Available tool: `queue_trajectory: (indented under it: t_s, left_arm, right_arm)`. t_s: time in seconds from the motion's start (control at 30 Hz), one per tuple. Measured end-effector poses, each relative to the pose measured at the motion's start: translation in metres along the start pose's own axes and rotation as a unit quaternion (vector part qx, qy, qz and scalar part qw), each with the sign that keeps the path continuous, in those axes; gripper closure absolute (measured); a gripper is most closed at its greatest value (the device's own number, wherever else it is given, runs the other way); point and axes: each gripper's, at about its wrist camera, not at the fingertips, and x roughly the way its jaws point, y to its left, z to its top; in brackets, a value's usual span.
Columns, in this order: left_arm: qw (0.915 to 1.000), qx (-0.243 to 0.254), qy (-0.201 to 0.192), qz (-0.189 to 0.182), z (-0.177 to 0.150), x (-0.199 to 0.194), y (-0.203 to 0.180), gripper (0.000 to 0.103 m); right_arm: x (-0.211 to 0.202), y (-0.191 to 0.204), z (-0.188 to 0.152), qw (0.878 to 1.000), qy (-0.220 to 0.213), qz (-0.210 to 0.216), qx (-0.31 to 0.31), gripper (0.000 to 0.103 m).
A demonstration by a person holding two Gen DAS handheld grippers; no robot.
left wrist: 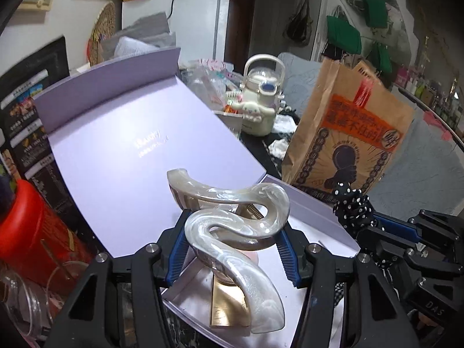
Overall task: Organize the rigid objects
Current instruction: 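Lower the scrunchie and wavy clip into the lavender box and open both tools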
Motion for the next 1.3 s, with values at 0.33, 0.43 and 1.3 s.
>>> queue_trajectory:
  t_s: [0.33,0.43,1.3]
  left_arm:
    - [0.9988,0.033,0.032,-0.013,-0.011,0.024,-0.018,0.048]
    - [0.998,0.041,0.042,-0.022,-0.015,0.031,-0.025,0.048]
    - [0.9902,0.06,0.109,-0.064,-0.031,0.066,-0.057,0.048]
  right_arm:
    - [0.023,-0.027,-0.01,0.999,0.03,-0.017,0.023,0.087]
    - [0.029,-0.034,-0.013,0.998,0.043,-0.013,0.032,0.087]
    - [0.078,-0.054,-0.033,0.99,0.135,-0.027,0.038,0.084]
